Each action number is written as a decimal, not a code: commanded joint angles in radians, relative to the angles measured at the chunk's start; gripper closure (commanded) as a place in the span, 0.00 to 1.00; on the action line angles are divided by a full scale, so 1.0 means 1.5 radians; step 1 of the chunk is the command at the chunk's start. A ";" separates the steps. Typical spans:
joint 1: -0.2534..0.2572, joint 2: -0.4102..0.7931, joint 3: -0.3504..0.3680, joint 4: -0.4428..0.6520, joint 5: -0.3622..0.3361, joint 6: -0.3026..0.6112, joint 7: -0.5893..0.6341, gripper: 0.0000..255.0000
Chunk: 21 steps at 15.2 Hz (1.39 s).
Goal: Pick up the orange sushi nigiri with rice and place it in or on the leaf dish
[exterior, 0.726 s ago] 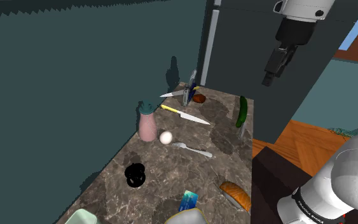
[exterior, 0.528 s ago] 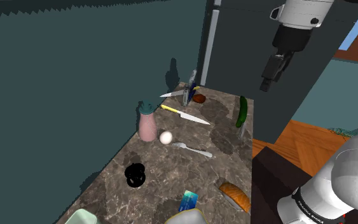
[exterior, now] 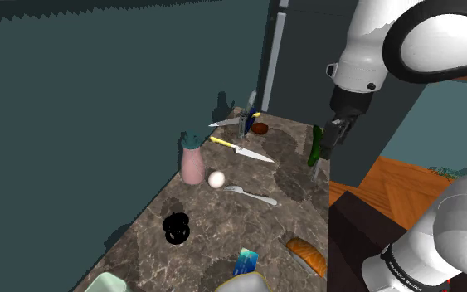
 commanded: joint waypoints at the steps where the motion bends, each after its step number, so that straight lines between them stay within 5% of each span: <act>1: 0.008 0.001 0.016 -0.037 0.014 0.028 0.014 0.00; 11: 0.053 0.092 0.103 -0.179 0.089 0.204 0.072 0.00; 21: 0.093 0.307 0.195 -0.241 0.163 0.429 0.127 0.00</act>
